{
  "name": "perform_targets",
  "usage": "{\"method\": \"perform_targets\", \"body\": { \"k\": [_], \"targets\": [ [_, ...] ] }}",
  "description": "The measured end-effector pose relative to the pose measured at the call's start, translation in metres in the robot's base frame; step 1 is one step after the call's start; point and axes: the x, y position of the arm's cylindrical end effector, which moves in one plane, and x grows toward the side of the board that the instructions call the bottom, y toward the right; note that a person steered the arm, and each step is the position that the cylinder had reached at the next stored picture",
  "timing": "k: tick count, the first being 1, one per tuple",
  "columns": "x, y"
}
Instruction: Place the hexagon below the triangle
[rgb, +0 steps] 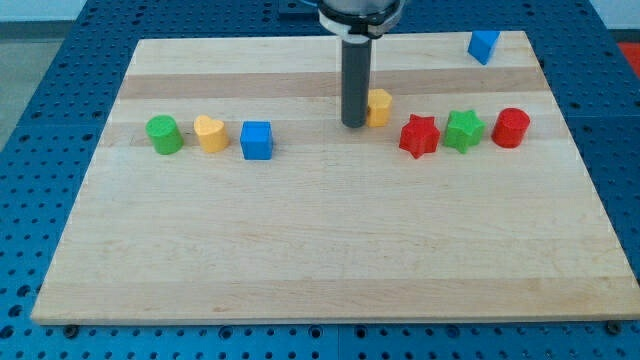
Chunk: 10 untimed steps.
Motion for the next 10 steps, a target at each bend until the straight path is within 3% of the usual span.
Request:
{"method": "perform_targets", "body": {
  "k": [2,7,10],
  "targets": [
    [-0.025,0.047],
    [-0.023,0.160],
    [-0.049,0.165]
  ]
}}
